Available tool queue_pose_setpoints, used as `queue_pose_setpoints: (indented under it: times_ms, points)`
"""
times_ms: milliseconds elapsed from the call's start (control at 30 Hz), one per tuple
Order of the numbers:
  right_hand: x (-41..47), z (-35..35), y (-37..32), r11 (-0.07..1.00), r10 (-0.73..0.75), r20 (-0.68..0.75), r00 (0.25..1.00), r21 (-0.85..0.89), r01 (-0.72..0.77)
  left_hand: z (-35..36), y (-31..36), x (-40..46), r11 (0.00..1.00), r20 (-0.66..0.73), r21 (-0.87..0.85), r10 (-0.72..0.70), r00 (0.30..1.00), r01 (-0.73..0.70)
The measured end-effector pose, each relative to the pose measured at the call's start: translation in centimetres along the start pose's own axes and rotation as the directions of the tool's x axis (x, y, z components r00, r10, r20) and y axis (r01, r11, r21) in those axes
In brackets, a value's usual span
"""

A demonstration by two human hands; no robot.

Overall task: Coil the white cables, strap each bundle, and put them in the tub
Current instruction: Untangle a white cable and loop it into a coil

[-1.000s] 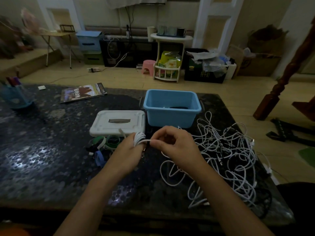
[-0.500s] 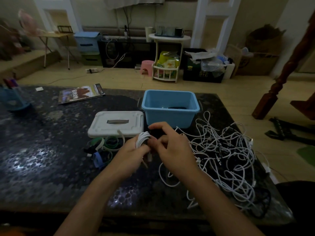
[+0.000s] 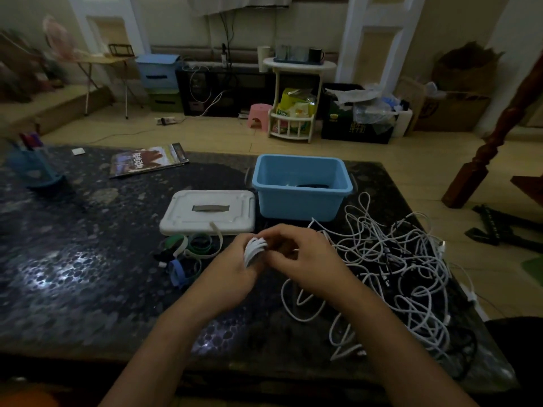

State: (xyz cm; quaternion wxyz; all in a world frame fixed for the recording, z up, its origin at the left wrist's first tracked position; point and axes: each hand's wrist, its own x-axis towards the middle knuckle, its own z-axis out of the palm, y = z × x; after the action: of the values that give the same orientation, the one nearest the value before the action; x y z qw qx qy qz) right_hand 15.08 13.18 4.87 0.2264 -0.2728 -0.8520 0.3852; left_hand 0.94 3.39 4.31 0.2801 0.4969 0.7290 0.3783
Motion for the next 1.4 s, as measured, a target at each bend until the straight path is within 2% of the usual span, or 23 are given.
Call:
queue_pose_setpoints:
  times_ms: [67, 133, 267, 400, 567, 700, 833, 933, 1100, 1267, 1400]
  points:
    - [0.2, -0.1, -0.1, 0.991, 0.065, 0.059, 0.996, 0.109, -0.071, 0.1, -0.3, -0.1, 0.997, -0.008, 0.077, 0.007, 1.0, -0.007]
    - [0.2, 0.2, -0.3, 0.978, 0.133, 0.052, 0.99, 0.152, -0.139, 0.2, -0.5, -0.1, 0.988, -0.001, 0.155, 0.005, 1.0, -0.005]
    - [0.2, 1.0, -0.4, 0.968, 0.24, -0.027, 0.97, -0.072, -0.242, 1.1, -0.3, -0.3, 0.942, 0.012, 0.334, 0.045, 0.999, -0.047]
    - [0.4, 1.3, -0.7, 0.938, 0.336, 0.029, 0.941, -0.098, -0.332, 1.7, 0.0, -0.4, 0.908, 0.02, 0.414, 0.069, 0.997, -0.071]
    - [0.6, 0.8, -0.6, 0.96, 0.276, 0.095, 0.956, 0.026, -0.279, 1.1, -0.2, -0.1, 0.944, 0.031, 0.329, 0.006, 0.999, -0.016]
    - [0.4, 0.5, -0.6, 0.979, 0.171, 0.122, 0.978, 0.09, -0.183, 0.3, 0.2, 0.0, 0.99, 0.067, 0.138, -0.023, 0.998, 0.013]
    - [0.3, 0.1, -1.1, 0.984, 0.096, 0.142, 0.985, 0.138, -0.115, -0.5, 0.1, 0.0, 0.982, 0.154, -0.177, -0.044, 0.987, 0.071]
    - [0.2, 0.1, -1.4, 0.994, 0.054, 0.128, 0.99, 0.09, -0.066, -0.6, -0.1, -0.4, 0.983, 0.185, -0.173, -0.03, 0.982, 0.063]
    - [-0.1, -0.3, -1.4, 0.997, -0.048, 0.15, 0.988, 0.065, 0.038, -1.3, -0.6, -0.5, 0.975, 0.126, -0.216, -0.025, 0.992, 0.052]
    - [-0.4, 0.1, -1.7, 0.979, -0.162, 0.122, 0.979, -0.1, 0.175, -1.8, -0.9, -0.6, 0.967, 0.196, -0.245, -0.02, 0.98, 0.069]
    - [-0.6, 0.0, -2.1, 0.949, -0.203, 0.131, 0.97, -0.218, 0.228, -1.8, -1.2, -0.4, 0.986, 0.177, -0.16, -0.019, 0.984, 0.048]
